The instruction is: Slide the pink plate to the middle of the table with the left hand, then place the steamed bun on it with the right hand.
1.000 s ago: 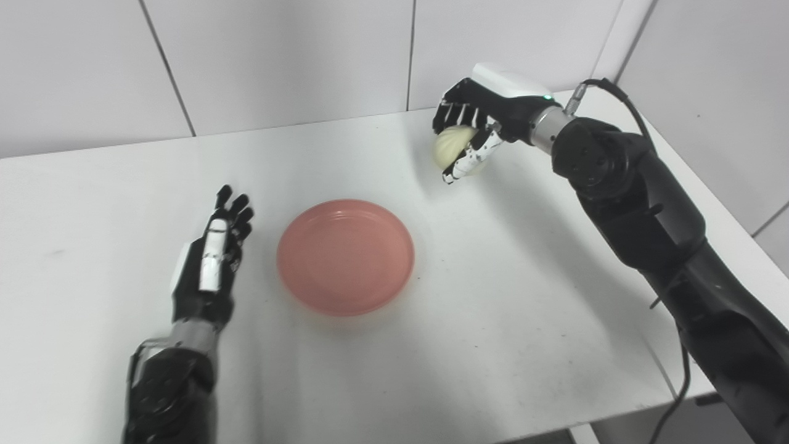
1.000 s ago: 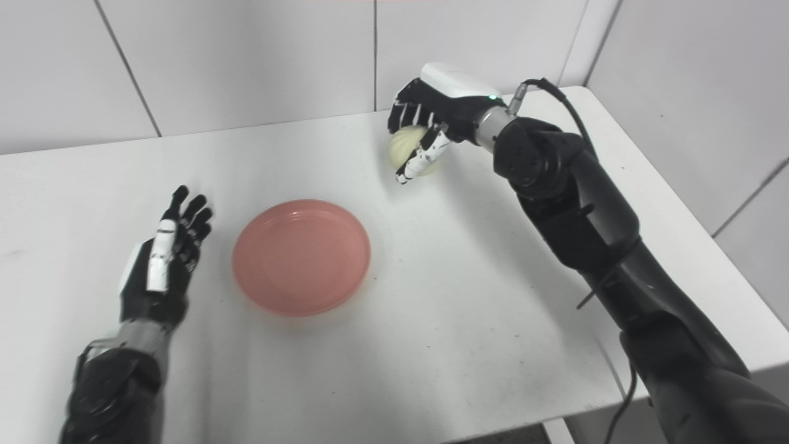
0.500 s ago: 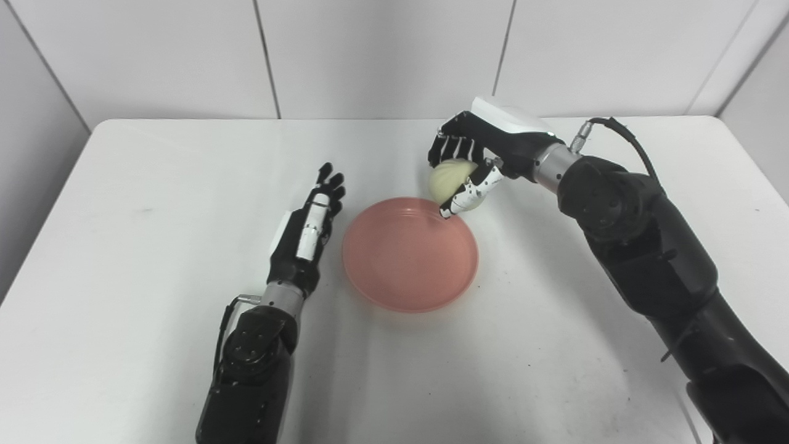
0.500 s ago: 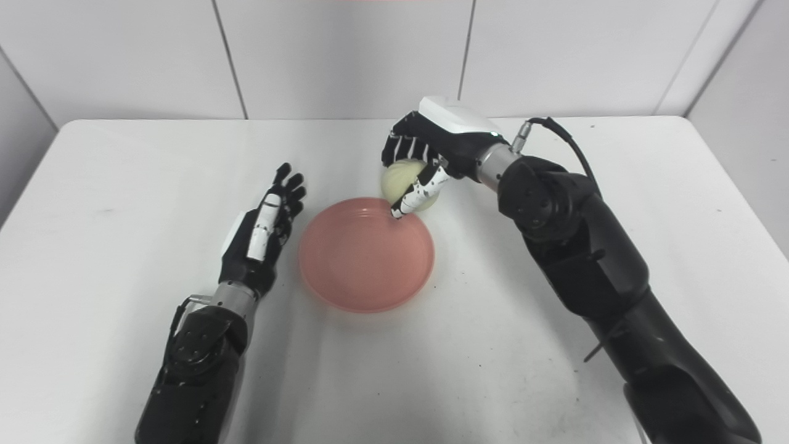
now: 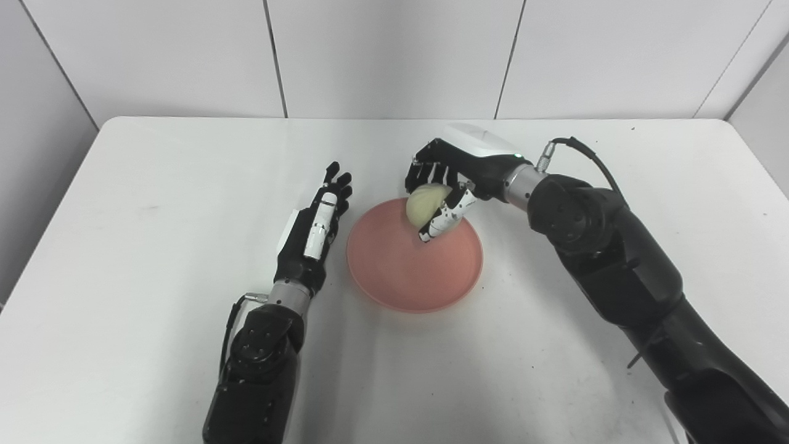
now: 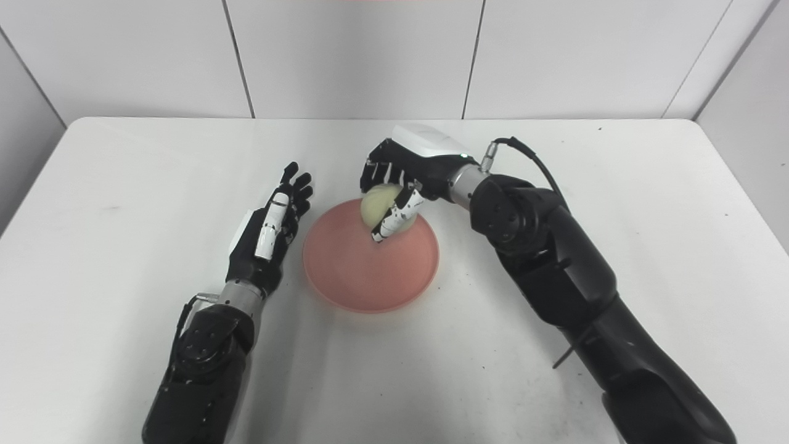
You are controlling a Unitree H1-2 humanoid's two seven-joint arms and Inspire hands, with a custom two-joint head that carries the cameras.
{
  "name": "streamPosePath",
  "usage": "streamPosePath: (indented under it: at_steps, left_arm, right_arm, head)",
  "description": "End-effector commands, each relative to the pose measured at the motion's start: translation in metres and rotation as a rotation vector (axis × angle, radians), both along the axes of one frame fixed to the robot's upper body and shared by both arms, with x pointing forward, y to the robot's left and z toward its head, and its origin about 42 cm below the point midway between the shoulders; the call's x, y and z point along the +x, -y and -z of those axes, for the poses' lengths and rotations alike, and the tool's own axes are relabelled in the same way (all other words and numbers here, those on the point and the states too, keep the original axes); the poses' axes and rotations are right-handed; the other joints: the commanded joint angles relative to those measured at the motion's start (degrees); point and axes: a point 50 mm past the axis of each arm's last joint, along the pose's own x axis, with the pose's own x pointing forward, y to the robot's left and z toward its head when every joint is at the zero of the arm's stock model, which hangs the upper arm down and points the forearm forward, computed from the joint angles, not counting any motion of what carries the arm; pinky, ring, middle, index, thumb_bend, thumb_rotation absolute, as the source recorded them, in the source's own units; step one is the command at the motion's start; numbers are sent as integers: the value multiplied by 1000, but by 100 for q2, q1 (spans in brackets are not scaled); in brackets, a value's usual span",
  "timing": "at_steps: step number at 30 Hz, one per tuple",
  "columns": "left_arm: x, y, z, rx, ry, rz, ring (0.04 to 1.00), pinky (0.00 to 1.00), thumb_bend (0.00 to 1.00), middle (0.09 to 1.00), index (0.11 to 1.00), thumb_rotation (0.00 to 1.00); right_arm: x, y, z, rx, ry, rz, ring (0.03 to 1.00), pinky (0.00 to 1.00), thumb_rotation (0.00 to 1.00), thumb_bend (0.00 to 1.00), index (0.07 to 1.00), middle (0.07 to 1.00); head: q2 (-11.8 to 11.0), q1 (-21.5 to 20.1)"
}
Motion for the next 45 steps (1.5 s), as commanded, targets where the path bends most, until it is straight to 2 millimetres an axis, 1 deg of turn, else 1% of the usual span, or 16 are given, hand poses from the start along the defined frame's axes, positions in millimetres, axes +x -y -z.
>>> streamPosePath:
  at_steps: [1, 10, 21, 23, 29, 30, 32, 34, 36, 37, 38, 39, 41, 42, 43, 45]
  left_arm:
    - [-3, 15, 4, 13, -53, 37, 974, 988, 405, 972, 994, 1000]
    - [-2, 16, 2, 20, -50, 34, 977, 991, 416, 973, 995, 1000]
    - [-3, 17, -2, 12, -53, 29, 977, 999, 425, 969, 993, 1000]
    - [-3, 17, -2, 12, -53, 28, 977, 997, 432, 968, 989, 1000]
    - [-2, 18, 0, 19, -47, 26, 964, 969, 420, 966, 988, 1000]
    - [-2, 18, 0, 20, -47, 26, 961, 967, 416, 965, 987, 1000]
    - [-2, 19, -1, 22, -48, 25, 960, 968, 418, 964, 986, 1000]
    - [-1, 18, 0, 19, -46, 28, 964, 967, 426, 968, 987, 1000]
    - [-1, 18, 0, 22, -38, 28, 963, 958, 426, 968, 987, 1000]
    - [-1, 18, 0, 26, -33, 27, 958, 943, 428, 967, 984, 1000]
    - [-1, 18, 0, 32, -29, 27, 955, 935, 427, 965, 982, 1000]
    - [0, 17, 0, 37, -24, 28, 951, 923, 425, 963, 981, 1000]
    - [0, 17, -1, 48, -18, 30, 956, 914, 415, 962, 981, 1000]
    - [0, 17, -1, 55, -14, 32, 958, 910, 415, 961, 980, 1000]
    - [0, 16, -1, 60, -10, 33, 961, 912, 418, 961, 979, 1000]
    - [0, 16, -1, 60, -12, 36, 963, 914, 422, 964, 979, 1000]
  right_arm:
    - [3, -8, -19, 4, 84, -43, 479, 418, 121, 502, 489, 532]
    - [9, -18, 4, -45, 44, -72, 426, 360, 120, 503, 489, 493]
    - [6, -31, 22, -108, 1, -82, 478, 403, 125, 505, 492, 543]
    - [5, -33, 23, -123, 1, -87, 462, 392, 125, 505, 492, 532]
    - [1, -38, 24, -179, -11, -100, 493, 439, 131, 504, 494, 555]
    - [0, -38, 23, -182, -12, -100, 466, 402, 134, 504, 494, 540]
    - [-1, -39, 22, -183, -9, -105, 459, 389, 135, 505, 495, 538]
    - [-2, -39, 20, -201, 3, -112, 588, 516, 141, 506, 496, 641]
    - [-4, -40, 17, -222, 7, -112, 646, 568, 144, 507, 497, 695]
    - [-4, -41, 16, -230, 6, -108, 700, 611, 213, 552, 656, 751]
    - [-5, -41, 14, -236, 2, -103, 732, 635, 281, 568, 723, 784]
    - [-6, -42, 12, -241, -7, -101, 768, 662, 388, 572, 777, 819]
    - [-8, -43, 9, -248, -21, -100, 804, 681, 631, 551, 821, 855]
    - [-9, -43, 6, -249, -23, -101, 819, 688, 773, 570, 840, 871]
    - [-11, -43, 4, -249, -23, -101, 832, 688, 917, 631, 861, 887]
    - [-13, -43, -1, -248, -22, -105, 845, 701, 967, 671, 869, 894]
  head:
    - [15, 11]
    - [28, 12]
    - [52, 25]
    - [54, 26]
    - [59, 24]
    - [60, 23]
    - [64, 28]
    - [68, 28]
    - [69, 29]
    - [69, 29]
    - [69, 29]
    - [69, 29]
    - [81, 20]
    - [84, 13]
    - [85, 12]
    - [82, 8]
